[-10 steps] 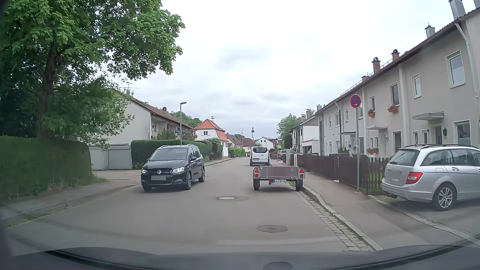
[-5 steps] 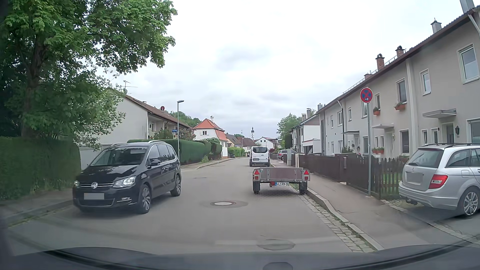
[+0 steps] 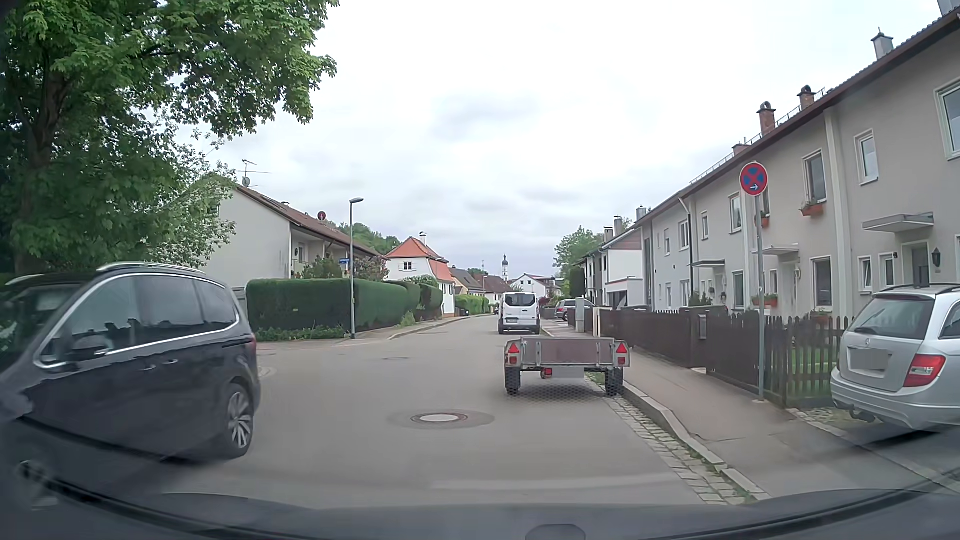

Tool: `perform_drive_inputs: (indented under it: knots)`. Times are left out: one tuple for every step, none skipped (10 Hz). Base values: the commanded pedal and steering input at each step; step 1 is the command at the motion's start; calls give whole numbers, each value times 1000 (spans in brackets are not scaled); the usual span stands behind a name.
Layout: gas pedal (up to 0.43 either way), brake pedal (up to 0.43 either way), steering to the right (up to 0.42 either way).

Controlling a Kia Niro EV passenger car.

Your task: Follow the waypoints while adhering to traffic rules and regulations

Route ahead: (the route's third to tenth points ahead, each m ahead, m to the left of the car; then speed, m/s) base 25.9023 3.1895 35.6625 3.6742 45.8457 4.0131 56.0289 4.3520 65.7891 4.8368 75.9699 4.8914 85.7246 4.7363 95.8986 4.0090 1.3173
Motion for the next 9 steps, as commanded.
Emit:
perform_drive_inputs:
  knots:
    - [0,171,0]
    - [0,171,0]
    - [0,165,-3]
    - [0,159,-9]
    - [0,152,-15]
    - [0,152,-19]
    - [0,152,-24]
    - [0,122,-32]
    - [0,0,-43]
